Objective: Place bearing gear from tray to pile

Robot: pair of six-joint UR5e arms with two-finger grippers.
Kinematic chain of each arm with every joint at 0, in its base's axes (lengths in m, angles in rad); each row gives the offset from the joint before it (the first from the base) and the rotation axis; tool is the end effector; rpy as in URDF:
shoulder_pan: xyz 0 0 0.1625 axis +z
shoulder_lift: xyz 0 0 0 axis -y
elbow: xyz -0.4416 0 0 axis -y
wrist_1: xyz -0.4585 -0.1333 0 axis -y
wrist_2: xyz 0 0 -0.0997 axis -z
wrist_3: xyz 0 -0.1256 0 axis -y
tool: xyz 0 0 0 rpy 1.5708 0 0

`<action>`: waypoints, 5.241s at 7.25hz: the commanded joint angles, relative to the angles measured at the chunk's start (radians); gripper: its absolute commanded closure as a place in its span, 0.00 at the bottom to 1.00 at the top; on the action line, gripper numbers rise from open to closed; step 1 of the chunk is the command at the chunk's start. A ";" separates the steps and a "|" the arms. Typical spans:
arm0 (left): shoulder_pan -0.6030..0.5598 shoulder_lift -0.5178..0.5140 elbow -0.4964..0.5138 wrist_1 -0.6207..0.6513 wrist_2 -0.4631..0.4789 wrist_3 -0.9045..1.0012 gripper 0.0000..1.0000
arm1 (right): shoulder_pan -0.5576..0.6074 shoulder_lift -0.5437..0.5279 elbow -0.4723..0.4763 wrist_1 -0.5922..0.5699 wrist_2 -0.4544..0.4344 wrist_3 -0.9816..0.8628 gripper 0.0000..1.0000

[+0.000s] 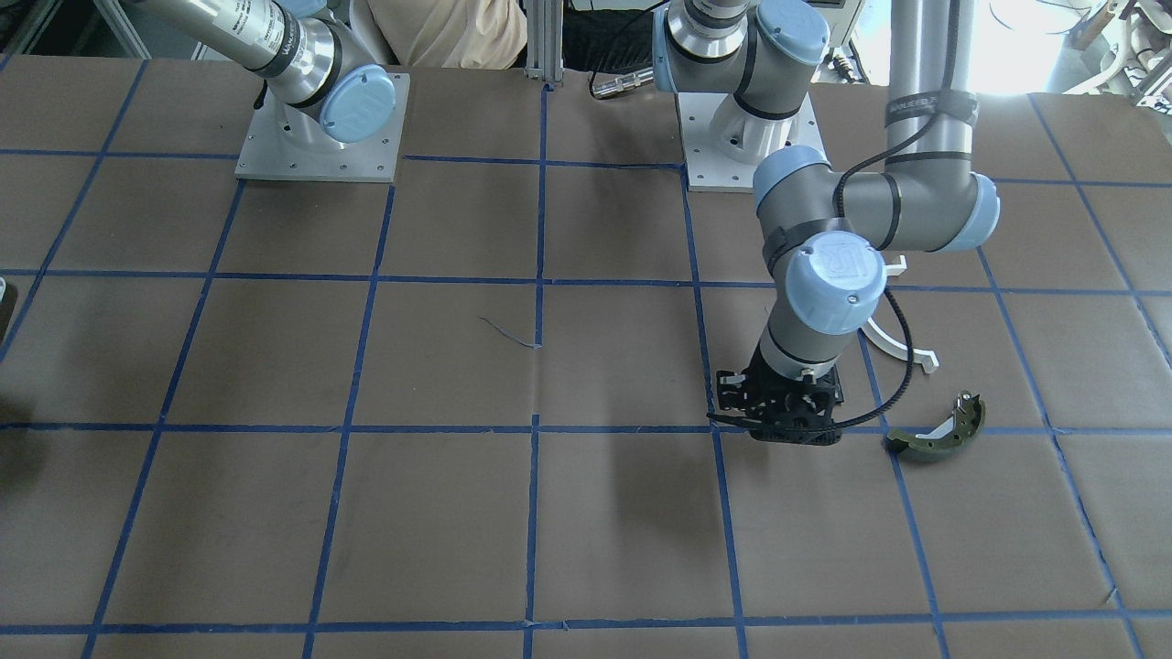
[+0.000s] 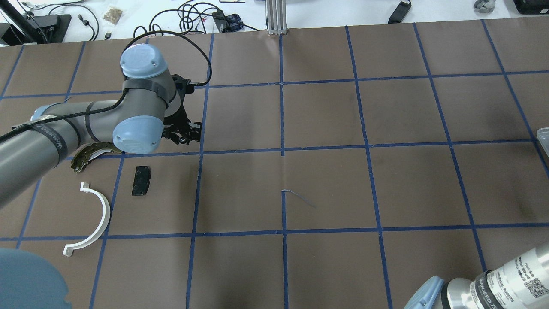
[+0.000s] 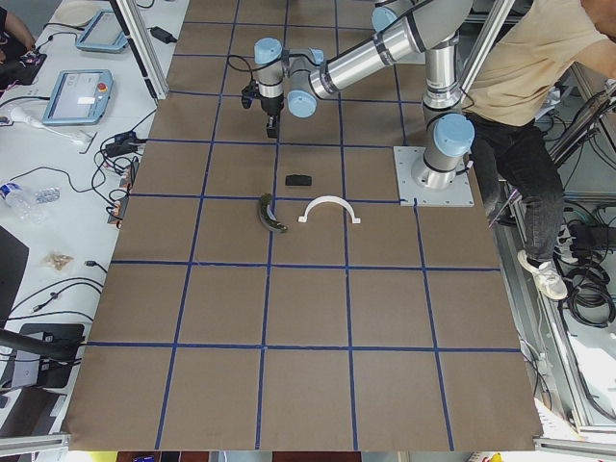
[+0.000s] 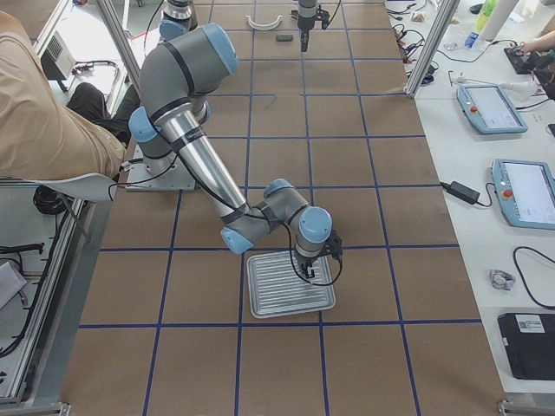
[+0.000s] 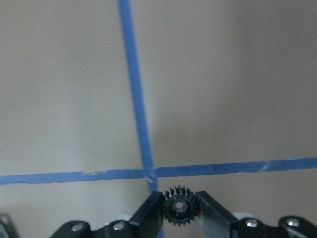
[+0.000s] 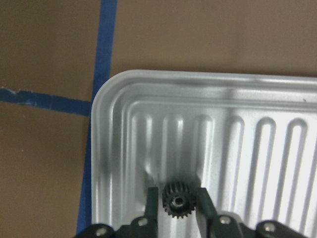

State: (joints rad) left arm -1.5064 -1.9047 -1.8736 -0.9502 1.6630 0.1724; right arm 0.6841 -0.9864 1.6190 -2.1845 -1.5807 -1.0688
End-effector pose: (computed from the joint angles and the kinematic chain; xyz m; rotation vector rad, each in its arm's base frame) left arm -0.0822 -0.6176 0.1805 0.1658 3.0472 0.0410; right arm -0.4673 -0.5515 0.1323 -0.2849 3.1183 0.0294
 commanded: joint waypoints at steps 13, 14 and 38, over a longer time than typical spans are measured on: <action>0.315 0.032 -0.138 0.099 -0.003 0.234 0.00 | 1.043 -0.341 0.225 0.073 0.076 1.478 0.87; 0.283 0.056 -0.095 0.073 -0.005 0.231 0.00 | 1.152 -0.293 0.225 -0.011 0.064 1.656 0.87; -0.437 -0.137 0.102 0.007 -0.085 -0.588 0.00 | 0.930 -0.606 -0.002 0.578 -0.018 0.989 0.00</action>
State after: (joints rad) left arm -1.9390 -2.0176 -1.7642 -0.9663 1.5756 -0.4236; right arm 1.6133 -1.5835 1.6126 -1.6044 -1.5962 -0.0862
